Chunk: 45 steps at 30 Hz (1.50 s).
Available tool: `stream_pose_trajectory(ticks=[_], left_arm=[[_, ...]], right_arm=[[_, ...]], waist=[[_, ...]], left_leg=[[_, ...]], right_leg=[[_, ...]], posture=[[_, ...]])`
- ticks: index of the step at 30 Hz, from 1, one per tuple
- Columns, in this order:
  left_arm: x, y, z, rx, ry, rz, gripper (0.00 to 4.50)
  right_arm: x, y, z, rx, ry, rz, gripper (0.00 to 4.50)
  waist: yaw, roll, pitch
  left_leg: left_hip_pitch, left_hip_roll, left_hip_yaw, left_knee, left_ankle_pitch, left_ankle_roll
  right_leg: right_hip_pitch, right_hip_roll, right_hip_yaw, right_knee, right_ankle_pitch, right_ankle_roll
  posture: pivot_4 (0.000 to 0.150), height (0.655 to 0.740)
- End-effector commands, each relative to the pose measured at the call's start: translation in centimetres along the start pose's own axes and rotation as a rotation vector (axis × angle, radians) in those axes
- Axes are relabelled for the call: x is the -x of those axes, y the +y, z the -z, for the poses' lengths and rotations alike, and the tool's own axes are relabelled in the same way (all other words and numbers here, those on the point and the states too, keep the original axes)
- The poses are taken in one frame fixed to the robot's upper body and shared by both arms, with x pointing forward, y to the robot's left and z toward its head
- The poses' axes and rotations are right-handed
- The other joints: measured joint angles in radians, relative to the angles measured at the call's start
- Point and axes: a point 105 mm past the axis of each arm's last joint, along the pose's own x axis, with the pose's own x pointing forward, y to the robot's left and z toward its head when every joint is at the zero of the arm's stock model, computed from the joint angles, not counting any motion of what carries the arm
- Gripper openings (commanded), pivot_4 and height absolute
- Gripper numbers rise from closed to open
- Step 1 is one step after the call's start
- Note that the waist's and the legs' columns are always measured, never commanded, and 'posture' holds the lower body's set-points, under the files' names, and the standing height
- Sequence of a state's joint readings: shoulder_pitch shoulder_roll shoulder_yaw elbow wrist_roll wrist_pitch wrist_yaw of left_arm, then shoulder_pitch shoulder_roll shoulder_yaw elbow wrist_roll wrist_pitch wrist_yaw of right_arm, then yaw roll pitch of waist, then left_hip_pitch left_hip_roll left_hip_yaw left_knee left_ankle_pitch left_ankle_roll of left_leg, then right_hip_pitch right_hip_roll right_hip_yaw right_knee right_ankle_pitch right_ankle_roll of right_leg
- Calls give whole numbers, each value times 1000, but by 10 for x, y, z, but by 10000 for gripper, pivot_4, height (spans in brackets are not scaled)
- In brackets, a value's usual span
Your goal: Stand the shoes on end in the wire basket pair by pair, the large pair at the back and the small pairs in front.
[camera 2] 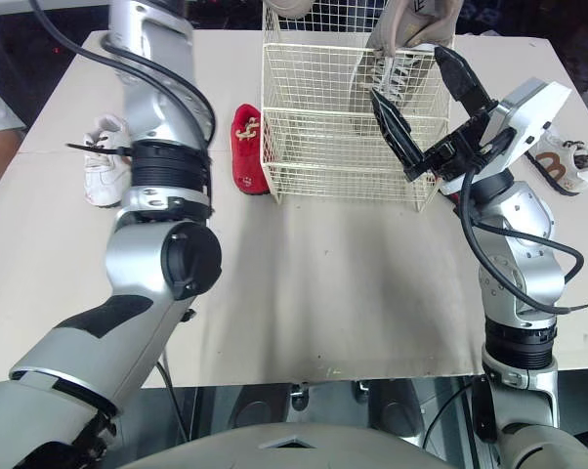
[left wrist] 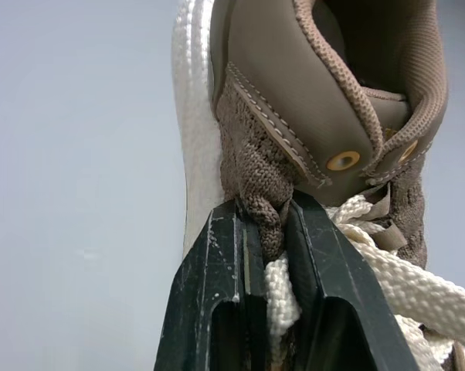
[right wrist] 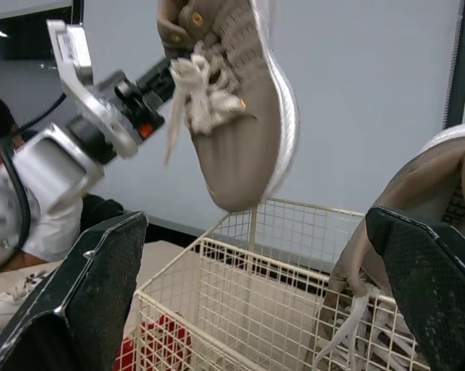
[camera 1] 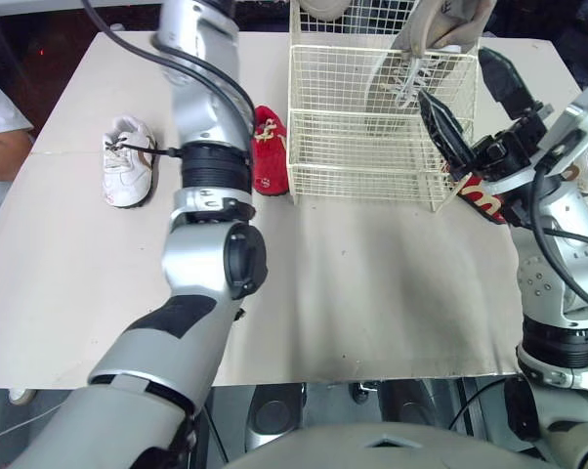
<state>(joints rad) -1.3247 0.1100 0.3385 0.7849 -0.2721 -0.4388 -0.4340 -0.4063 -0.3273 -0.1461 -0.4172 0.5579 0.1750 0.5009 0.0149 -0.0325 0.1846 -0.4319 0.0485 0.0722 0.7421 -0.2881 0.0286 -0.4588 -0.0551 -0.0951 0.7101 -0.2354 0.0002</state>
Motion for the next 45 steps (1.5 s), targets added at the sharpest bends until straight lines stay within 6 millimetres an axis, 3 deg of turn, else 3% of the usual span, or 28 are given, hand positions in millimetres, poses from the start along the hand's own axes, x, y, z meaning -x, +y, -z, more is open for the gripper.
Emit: stream_pose_trajectory(ticks=[1,5,13,28,45], left_arm=[[-14,-17,-21,-81,-116,31,1452],[-8,-15,-6,-109,-87,12,1452],[-1,-15,3,-138,-84,12,1452],[-13,-19,-12,-143,-151,19,1452],[-5,-20,31,-212,69,12,1452]], right_arm=[[4,-2,-17,51,-52,21,45000],[9,-5,-14,61,-36,47,45000],[11,-3,-11,57,-30,59,45000],[10,1,-12,51,-32,64,45000],[11,3,-14,59,-38,80,45000]], waist=[[0,0,0],[-3,0,0],[-1,0,0],[-1,0,0],[-2,0,0]], left_leg=[[0,0,0,0,0,0],[0,0,0,-1,0,0],[0,-1,0,-1,0,0],[0,-1,0,-2,0,1],[0,-1,0,-2,0,1]], right_leg=[[0,0,0,0,0,0],[0,0,0,-1,0,0],[0,0,0,-1,0,0],[0,0,-1,-2,0,0],[0,0,-1,-2,0,0]], posture=[[1500,6860],[1500,6860],[1500,6860],[1500,6860],[1500,6860]])
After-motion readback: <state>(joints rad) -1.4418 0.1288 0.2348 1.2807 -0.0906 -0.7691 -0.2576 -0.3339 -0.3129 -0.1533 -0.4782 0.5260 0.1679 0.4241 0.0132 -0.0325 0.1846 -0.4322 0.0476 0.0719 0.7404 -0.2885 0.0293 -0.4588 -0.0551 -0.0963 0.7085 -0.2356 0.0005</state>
